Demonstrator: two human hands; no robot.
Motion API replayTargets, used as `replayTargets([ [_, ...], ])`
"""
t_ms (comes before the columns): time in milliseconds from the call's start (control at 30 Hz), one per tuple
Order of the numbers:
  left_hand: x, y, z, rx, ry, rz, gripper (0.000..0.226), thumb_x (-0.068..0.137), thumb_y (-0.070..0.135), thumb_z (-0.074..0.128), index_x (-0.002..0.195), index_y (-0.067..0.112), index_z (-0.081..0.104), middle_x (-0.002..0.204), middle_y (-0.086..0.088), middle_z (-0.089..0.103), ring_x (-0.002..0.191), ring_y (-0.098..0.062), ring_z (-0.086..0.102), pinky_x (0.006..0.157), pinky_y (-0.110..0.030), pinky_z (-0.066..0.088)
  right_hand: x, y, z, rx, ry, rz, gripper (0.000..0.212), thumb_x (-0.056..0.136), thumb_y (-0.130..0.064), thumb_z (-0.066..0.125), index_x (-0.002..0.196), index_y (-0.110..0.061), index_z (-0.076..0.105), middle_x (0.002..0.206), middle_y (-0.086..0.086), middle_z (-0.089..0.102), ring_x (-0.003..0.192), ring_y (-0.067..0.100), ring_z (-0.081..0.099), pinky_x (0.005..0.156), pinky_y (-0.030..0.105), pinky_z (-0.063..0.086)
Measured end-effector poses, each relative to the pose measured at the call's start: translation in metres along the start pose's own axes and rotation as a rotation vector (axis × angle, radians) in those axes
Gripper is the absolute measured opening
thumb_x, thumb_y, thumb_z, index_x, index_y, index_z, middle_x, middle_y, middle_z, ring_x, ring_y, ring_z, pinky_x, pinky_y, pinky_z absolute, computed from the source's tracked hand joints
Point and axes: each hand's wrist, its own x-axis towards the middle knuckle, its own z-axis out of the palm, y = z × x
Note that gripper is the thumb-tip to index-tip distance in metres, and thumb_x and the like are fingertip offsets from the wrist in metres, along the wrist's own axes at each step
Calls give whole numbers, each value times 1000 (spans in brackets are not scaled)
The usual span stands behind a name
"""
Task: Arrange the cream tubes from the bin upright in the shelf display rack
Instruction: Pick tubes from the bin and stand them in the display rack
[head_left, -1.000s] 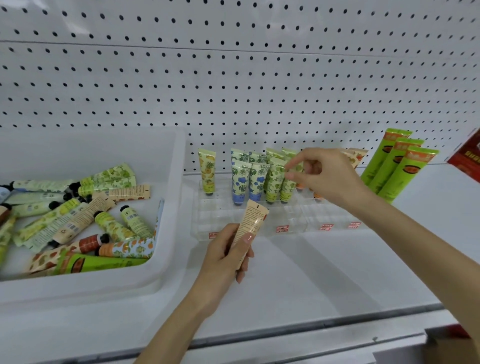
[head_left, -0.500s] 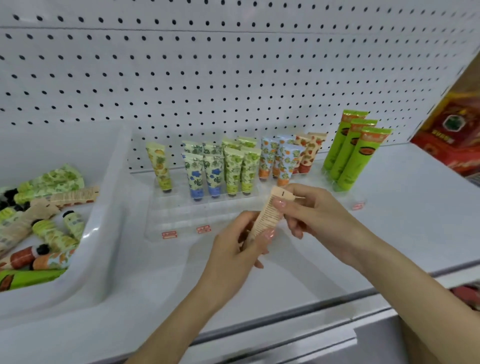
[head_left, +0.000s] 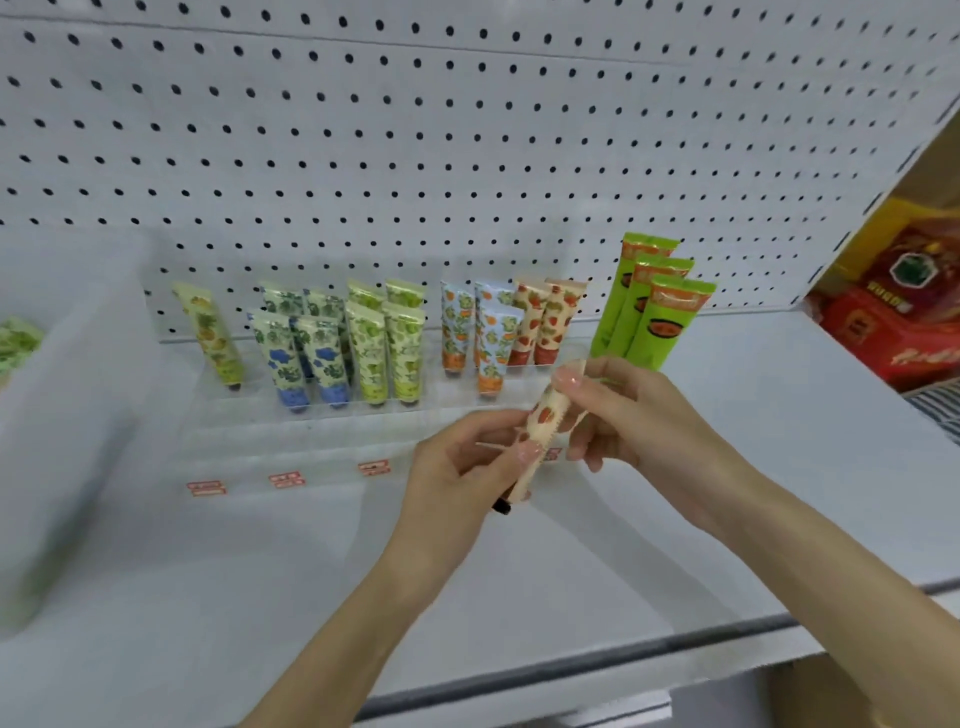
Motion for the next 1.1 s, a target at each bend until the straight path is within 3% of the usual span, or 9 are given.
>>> replayTargets([
  [100,9,-4,9,109,91,66,18,79,9,73,95,18,70,83,-2,69,67,-8,61,52,-23,47,4,0,-9,13,-23,14,30,89,-31,60,95,-2,66,87,15,70,60,19,64,52,26,49],
  [200,11,-7,9,217,126,121,15,80,21,72,95,22,70,87,5,70,78,-5,64,65,-19,51,8,1,-15,-10,-4,-21,22,94,-20,54,85,-3,66,78,10,71,60,16,65,52,23,50],
  [300,11,-14,-6,628,154,302,27,86,45,61,106,27,66,104,17,63,100,3,58,85,-11,43,15,1,-18,-118,75,-136,20,94,-16,53,78,-10,64,65,1,66,55,12,63,50,16,47],
  [400,12,-24,-26,1132,124,510,43,92,49,46,119,20,63,122,5,60,116,-10,51,103,-24,32,24,3,-18,-171,181,-271,18,94,-15,55,79,-10,63,61,1,64,55,14,64,52,20,49],
  [467,11,-30,-33,1287,41,456,55,95,56,32,125,18,60,134,-2,55,127,-19,47,113,-35,23,29,3,-17,-137,241,-319,18,94,-14,54,80,-8,63,63,2,65,56,15,65,53,22,51],
  [700,11,-42,-37,1438,-33,347,64,96,59,25,135,16,53,142,-7,49,138,-23,36,114,-42,21,48,-1,-10,-123,423,-445,19,97,-19,49,81,-25,57,64,-9,66,62,13,69,64,29,55],
  [833,11,-43,-38,1444,-30,360,63,96,59,27,134,16,54,141,-6,51,138,-22,36,113,-41,24,57,3,-3,-191,412,-451,12,98,-18,48,90,-16,57,75,-3,66,64,11,69,63,26,56],
  [967,12,-43,-38,1446,-31,374,64,96,58,25,133,16,54,139,-6,52,137,-23,38,111,-40,25,66,9,2,-214,412,-421,17,97,-16,49,85,-26,56,70,-11,64,63,10,69,64,28,57],
  [1100,12,-43,-38,1439,-34,359,65,97,58,21,133,17,55,138,-5,54,136,-22,39,110,-39,25,76,13,5,-247,386,-351,10,96,-15,52,95,-11,60,72,-3,65,61,8,67,59,23,57],
])
